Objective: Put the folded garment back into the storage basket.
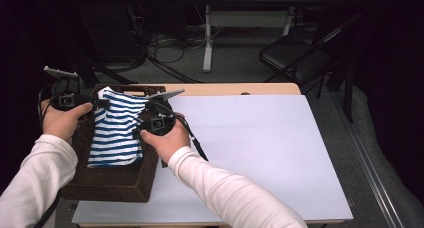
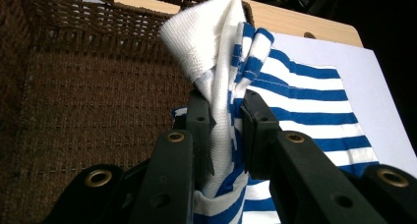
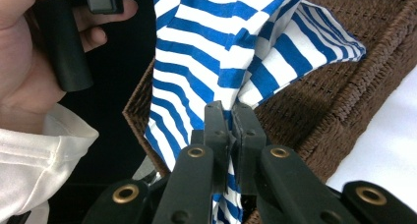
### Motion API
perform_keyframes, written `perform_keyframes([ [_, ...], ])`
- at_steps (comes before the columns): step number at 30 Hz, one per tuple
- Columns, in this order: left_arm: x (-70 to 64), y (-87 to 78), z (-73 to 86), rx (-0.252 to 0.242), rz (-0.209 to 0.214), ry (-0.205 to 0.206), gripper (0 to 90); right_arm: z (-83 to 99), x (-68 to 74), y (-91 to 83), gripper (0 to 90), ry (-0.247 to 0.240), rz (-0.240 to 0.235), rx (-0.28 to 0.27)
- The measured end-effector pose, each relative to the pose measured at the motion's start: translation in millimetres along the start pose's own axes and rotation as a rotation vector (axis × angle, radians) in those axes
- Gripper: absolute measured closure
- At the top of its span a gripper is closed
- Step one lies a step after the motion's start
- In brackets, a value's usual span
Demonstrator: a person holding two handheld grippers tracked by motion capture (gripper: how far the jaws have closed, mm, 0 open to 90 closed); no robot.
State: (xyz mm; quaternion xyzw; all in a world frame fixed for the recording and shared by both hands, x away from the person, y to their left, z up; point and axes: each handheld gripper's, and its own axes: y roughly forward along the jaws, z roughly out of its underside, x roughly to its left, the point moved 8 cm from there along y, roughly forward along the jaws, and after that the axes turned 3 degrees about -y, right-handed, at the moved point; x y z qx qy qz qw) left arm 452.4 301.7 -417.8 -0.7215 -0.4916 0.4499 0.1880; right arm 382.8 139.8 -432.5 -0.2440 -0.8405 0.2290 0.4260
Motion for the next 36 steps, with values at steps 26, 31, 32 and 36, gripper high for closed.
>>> perform_keyframes([
  [26, 4.9, 30.0, 8.3, 0.036, -0.024, 0.001, 76.9, 11.2, -31.0, 18.2, 87.3, 0.031, 0.045, 0.015],
  [31, 8.0, 35.9, 11.1, 0.045, -0.031, -0.002, 76.9, 14.8, -34.9, 22.9, 87.3, 0.030, 0.059, 0.024],
  [32, 8.0, 37.3, 11.7, 0.047, -0.031, -0.004, 76.9, 15.3, -35.6, 24.1, 87.3, 0.028, 0.061, 0.023],
  [36, 9.5, 42.8, 14.1, 0.052, -0.035, -0.004, 76.9, 17.0, -37.4, 27.2, 87.3, 0.027, 0.068, 0.029],
])
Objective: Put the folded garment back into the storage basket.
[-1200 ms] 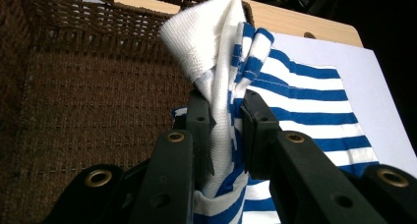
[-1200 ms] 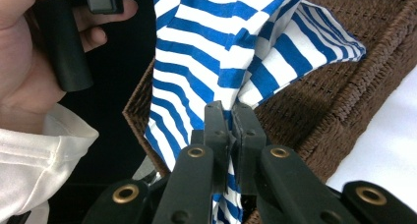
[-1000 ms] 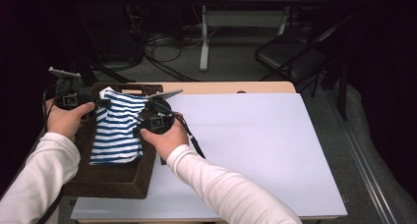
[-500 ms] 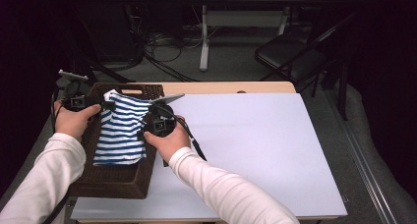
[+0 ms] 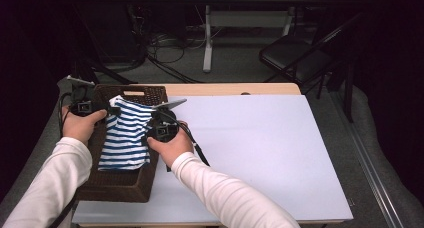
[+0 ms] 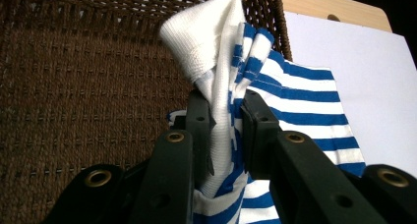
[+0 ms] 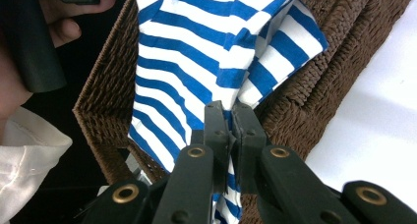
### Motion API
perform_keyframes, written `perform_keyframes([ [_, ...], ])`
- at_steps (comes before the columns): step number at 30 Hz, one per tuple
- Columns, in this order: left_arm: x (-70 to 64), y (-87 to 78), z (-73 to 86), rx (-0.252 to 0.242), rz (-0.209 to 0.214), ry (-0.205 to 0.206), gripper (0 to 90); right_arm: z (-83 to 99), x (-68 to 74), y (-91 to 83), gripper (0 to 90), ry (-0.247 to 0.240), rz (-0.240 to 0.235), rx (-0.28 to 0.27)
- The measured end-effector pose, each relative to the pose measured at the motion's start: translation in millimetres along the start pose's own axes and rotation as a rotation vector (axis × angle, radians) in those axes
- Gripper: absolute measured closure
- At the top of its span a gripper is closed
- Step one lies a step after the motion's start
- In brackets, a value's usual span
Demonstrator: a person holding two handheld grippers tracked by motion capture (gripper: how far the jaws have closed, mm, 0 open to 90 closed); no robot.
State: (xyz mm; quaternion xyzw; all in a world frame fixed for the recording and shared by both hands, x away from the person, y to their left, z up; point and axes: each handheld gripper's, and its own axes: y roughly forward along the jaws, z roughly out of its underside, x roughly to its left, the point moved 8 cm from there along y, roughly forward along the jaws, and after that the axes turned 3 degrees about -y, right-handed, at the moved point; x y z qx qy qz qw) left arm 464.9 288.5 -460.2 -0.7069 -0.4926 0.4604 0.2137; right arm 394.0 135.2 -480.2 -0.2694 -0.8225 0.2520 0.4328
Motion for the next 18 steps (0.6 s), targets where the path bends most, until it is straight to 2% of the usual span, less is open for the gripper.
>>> perform_keyframes([
  [18, 10.5, 10.9, 3.3, 0.009, -0.021, -0.014, 76.8, 2.2, -2.7, 13.4, 87.3, 0.019, -0.005, 0.000],
])
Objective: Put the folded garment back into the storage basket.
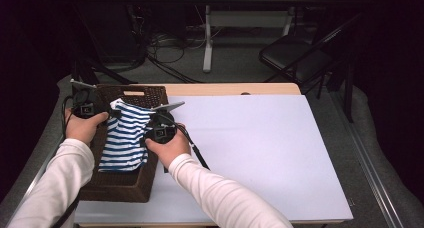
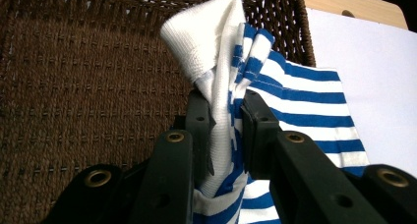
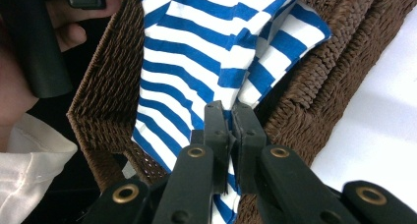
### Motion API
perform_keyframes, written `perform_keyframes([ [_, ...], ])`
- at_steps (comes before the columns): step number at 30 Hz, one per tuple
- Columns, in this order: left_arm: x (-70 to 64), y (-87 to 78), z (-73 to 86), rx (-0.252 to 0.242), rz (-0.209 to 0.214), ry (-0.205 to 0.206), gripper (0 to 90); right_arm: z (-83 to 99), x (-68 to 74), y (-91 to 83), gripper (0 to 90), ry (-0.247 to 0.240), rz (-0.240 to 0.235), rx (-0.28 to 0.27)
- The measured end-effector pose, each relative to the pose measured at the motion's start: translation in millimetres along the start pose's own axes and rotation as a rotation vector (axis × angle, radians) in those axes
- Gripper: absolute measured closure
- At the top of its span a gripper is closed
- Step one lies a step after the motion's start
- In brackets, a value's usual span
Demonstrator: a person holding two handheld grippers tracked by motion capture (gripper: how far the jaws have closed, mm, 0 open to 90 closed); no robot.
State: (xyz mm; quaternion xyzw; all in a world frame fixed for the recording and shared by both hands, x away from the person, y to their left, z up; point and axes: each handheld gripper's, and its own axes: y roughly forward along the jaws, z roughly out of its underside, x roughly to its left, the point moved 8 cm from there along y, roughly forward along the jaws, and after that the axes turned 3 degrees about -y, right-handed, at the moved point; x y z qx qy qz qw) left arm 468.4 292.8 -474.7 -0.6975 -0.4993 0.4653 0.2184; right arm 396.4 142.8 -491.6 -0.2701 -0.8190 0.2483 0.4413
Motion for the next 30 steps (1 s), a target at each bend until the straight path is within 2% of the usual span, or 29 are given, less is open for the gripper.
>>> perform_keyframes([
  [11, 8.1, 11.1, 6.0, 0.014, -0.012, -0.007, 76.5, 8.0, -1.4, 13.8, 87.3, 0.000, 0.001, 0.009],
  [22, 18.7, 17.9, 11.6, 0.017, -0.008, -0.034, 76.5, 10.5, 1.1, 21.3, 87.3, -0.041, 0.026, 0.012],
  [30, 23.6, 20.3, 13.3, 0.019, -0.008, -0.035, 76.5, 10.7, 1.9, 25.6, 87.2, -0.065, 0.047, 0.013],
])
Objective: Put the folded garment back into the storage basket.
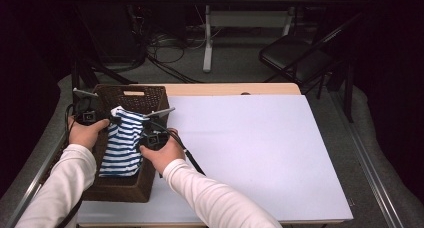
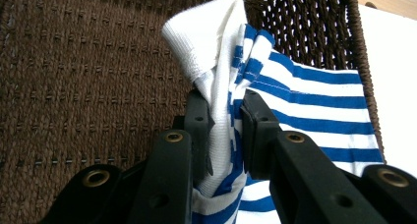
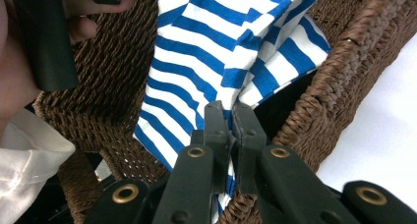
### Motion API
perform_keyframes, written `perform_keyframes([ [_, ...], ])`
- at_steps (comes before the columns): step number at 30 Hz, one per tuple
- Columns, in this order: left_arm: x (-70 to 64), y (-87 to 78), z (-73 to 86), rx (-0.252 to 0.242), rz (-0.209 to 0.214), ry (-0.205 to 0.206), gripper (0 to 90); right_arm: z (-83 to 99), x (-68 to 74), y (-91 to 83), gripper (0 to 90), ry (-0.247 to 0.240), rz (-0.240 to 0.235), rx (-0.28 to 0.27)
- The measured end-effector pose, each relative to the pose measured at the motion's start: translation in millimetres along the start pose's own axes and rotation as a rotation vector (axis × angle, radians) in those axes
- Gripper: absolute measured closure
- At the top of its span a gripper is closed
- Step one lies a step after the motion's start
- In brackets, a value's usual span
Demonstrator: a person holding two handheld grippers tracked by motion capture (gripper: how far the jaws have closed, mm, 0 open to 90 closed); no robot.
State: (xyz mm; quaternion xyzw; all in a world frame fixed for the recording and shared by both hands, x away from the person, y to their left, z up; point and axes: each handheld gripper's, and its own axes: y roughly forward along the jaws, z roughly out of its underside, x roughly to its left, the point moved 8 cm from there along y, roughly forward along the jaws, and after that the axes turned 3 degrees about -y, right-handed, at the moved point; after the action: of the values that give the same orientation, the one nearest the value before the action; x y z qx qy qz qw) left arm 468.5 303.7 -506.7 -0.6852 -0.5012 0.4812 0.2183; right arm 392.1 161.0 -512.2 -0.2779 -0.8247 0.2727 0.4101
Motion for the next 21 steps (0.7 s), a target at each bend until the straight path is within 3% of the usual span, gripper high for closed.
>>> perform_keyframes([
  [21, 17.8, 3.1, 5.9, 0.002, 0.002, -0.023, 76.2, 3.6, 5.6, 14.0, 87.1, -0.017, 0.021, 0.033],
])
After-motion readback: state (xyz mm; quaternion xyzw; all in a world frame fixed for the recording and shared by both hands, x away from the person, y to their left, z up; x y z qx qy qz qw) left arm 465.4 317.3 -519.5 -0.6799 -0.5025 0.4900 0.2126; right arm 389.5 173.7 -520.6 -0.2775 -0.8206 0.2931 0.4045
